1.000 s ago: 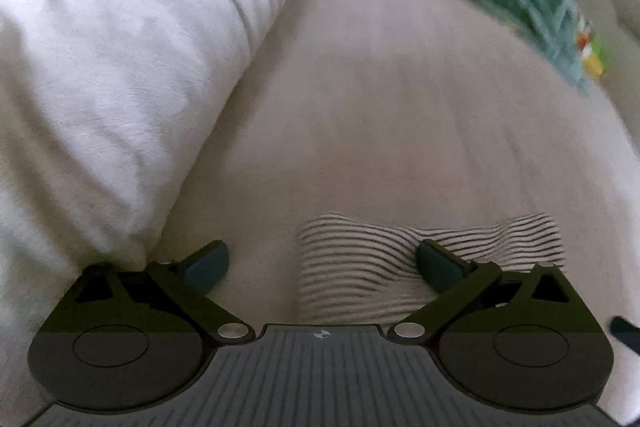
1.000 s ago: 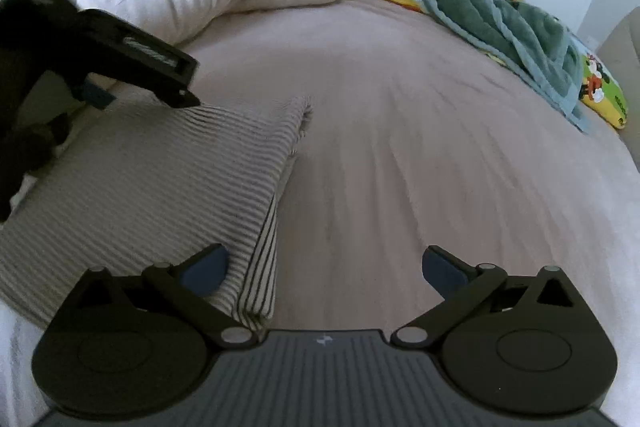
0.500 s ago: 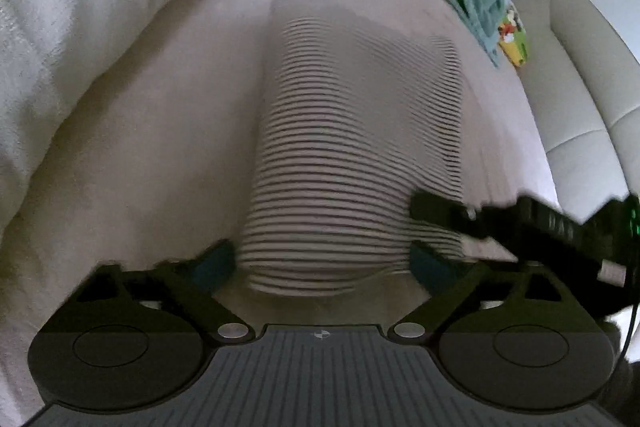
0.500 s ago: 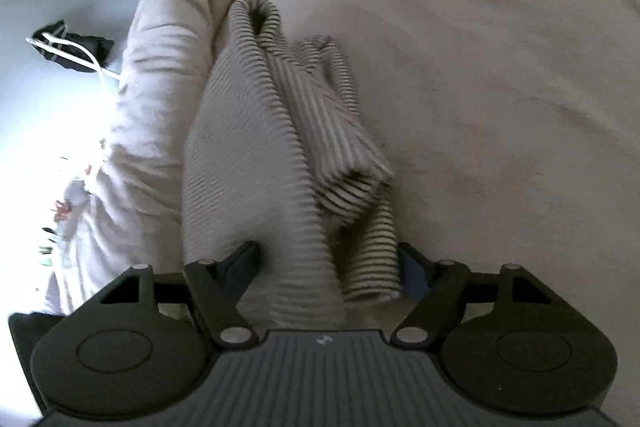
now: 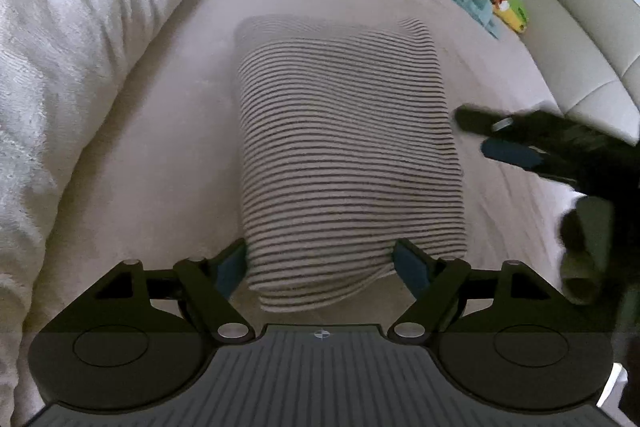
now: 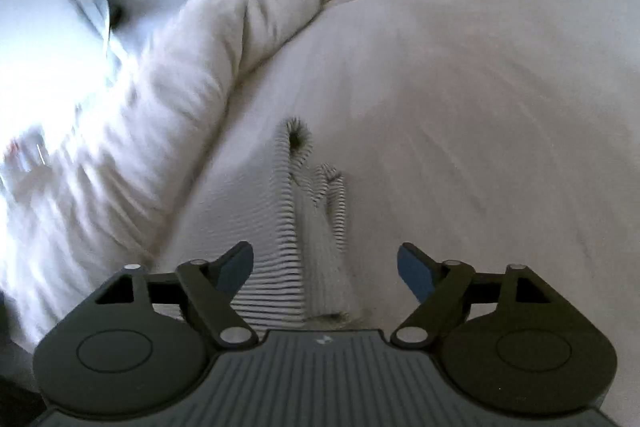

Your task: Fold clothes

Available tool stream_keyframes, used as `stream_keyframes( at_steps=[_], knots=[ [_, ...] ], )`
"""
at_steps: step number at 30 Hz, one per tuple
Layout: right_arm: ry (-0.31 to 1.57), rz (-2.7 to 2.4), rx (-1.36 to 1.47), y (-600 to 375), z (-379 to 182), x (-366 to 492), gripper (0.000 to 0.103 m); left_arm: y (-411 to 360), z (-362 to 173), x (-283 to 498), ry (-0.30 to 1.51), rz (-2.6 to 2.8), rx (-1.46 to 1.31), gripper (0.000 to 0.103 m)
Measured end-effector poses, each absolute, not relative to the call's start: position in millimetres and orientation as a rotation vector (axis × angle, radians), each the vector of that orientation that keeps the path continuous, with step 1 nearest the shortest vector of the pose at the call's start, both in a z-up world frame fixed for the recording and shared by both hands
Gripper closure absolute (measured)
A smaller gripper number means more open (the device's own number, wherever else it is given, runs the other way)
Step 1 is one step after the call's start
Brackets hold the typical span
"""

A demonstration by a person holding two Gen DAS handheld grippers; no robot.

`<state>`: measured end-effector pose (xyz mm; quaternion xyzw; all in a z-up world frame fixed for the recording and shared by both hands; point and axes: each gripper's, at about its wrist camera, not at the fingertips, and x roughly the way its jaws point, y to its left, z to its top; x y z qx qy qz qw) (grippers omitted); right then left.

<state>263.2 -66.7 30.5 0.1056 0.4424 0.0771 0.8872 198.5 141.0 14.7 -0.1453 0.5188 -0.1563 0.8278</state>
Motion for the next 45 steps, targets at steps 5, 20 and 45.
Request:
stream_keyframes(
  at_steps=[5, 20, 45],
  knots=[
    [0.909, 0.138, 0.303, -68, 29, 263, 0.032, 144, 25, 191, 1.088, -0.337, -0.283, 0.017],
    [1.043, 0.275, 0.729, -91, 7, 229, 0.060, 109, 50, 136, 0.874, -0.470, 0.079, 0.030],
    [0.902, 0.085, 0.187, -93, 8, 107, 0.000, 76, -7, 41, 0.993, -0.070, -0.062, 0.002]
  ],
)
